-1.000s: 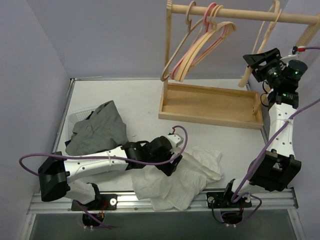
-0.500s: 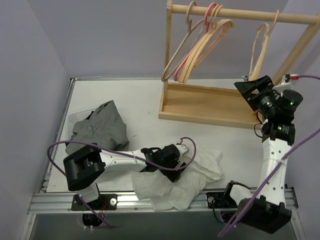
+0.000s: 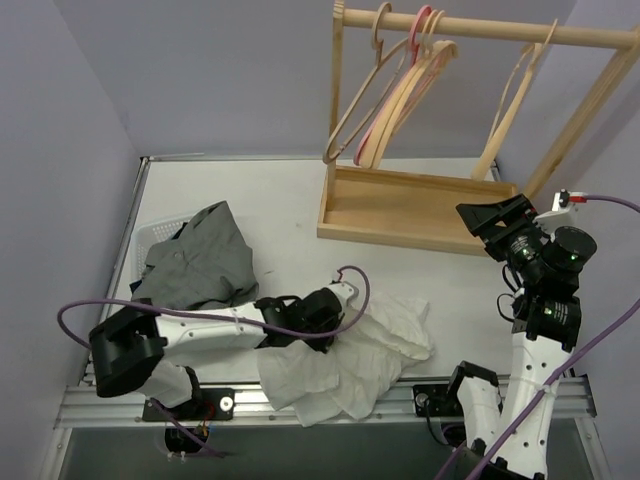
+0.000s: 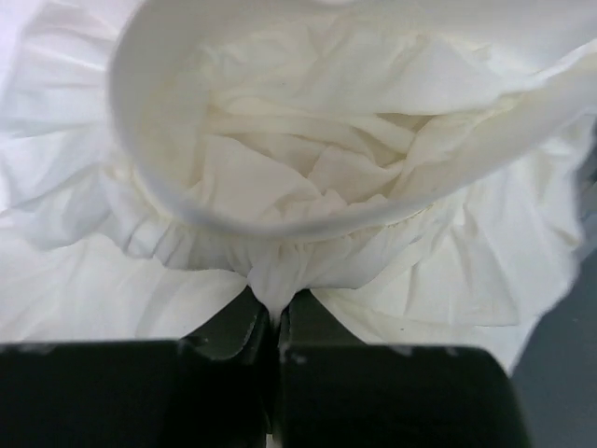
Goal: Remove the skirt from the hanger
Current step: Pick up the skirt at the corner of the board, then place the skirt in the bin.
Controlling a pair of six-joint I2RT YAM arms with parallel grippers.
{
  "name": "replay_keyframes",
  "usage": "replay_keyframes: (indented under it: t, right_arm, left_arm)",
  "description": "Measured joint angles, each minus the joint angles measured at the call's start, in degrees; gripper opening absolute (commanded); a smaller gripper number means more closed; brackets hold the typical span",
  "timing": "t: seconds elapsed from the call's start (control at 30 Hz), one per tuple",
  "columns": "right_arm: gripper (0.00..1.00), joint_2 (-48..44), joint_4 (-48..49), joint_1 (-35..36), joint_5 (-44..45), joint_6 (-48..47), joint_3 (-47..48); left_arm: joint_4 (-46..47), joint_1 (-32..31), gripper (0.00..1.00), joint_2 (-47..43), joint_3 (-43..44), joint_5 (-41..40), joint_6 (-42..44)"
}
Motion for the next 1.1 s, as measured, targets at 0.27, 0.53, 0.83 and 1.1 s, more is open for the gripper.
replay_keyframes:
  t: [0.27, 0.53, 0.83, 1.1]
  right_arm:
    - [0.75, -0.07, -7.26, 1.90, 0.61, -3.78, -0.79]
    - [0.75, 0.17, -10.71, 2.56, 1.05, -6.71, -0.76]
    - [0.75, 0.17, -12.35, 3.39, 2.29, -9.01, -0.74]
    - [0.75, 0.87, -12.37, 3.39, 2.36, -9.25, -0.74]
  left_arm:
    - [-17.25, 10.03, 0.02, -13.53, 13.97, -1.03, 0.90]
    - [-30.93, 25.77, 0.02, -13.66, 40.68, -2.51, 6.84]
    - [-39.23, 36.61, 0.02, -16.31, 54.77, -9.27, 13.25]
    - [-41.38, 36.70, 0.02, -22.86, 64.43, -20.37, 19.34]
